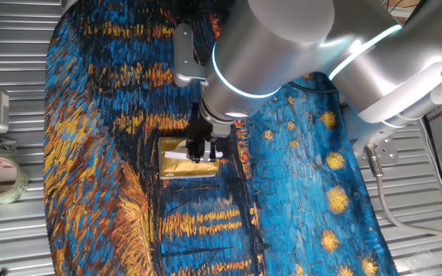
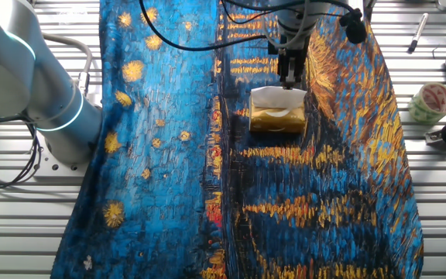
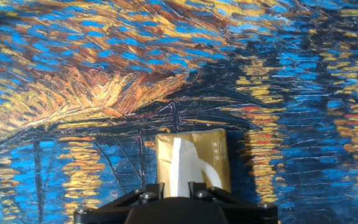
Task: Pull out a napkin
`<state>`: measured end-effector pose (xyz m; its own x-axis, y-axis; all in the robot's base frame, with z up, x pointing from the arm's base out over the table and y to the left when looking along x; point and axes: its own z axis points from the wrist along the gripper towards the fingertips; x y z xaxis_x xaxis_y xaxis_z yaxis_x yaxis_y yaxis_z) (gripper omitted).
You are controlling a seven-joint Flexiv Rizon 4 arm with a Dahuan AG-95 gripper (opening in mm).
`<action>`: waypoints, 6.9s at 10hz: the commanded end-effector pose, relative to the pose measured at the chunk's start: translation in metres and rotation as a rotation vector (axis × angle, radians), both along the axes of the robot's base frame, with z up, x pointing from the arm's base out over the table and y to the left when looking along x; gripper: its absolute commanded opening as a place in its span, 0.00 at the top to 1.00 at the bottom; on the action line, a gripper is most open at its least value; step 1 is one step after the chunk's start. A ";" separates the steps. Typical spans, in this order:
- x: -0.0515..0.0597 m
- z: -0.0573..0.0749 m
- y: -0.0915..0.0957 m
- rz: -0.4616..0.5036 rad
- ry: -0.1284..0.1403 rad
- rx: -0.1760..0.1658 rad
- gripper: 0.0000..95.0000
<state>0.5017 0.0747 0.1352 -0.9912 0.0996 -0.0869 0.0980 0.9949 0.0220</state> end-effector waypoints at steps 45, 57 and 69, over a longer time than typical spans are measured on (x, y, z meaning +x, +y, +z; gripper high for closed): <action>-0.004 -0.020 0.002 -0.019 -0.031 0.034 1.00; -0.005 -0.007 0.003 -0.017 -0.022 0.043 1.00; -0.009 0.008 -0.003 -0.009 -0.006 0.034 1.00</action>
<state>0.4922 0.0717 0.1438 -0.9898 0.1109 -0.0889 0.1061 0.9927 0.0565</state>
